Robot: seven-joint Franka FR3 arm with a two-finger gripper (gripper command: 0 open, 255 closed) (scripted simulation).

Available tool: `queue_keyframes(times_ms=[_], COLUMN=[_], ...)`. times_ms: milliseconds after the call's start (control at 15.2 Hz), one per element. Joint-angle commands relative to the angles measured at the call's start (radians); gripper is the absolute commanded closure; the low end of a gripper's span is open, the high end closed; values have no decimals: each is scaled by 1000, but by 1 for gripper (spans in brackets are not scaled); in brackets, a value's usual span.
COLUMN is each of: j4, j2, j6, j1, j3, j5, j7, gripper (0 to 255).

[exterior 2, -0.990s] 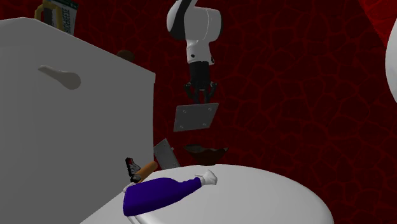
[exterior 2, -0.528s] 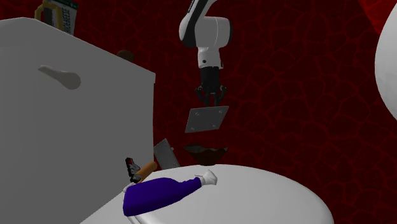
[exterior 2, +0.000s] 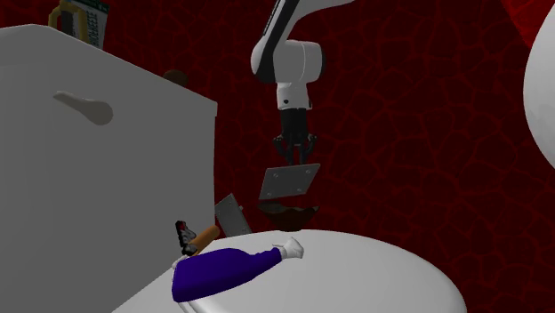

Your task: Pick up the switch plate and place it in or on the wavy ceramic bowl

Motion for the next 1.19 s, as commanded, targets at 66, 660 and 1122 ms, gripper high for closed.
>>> queue_keyframes(times_ms=[66,660,1122], j4=[-21,-61,-59], j2=[12,35,35], j6=[34,96,95], j1=[0,1,1], j3=[0,-2,-2], j5=[-2,-7,-7], j7=[4,11,10], gripper=[255,255,0])
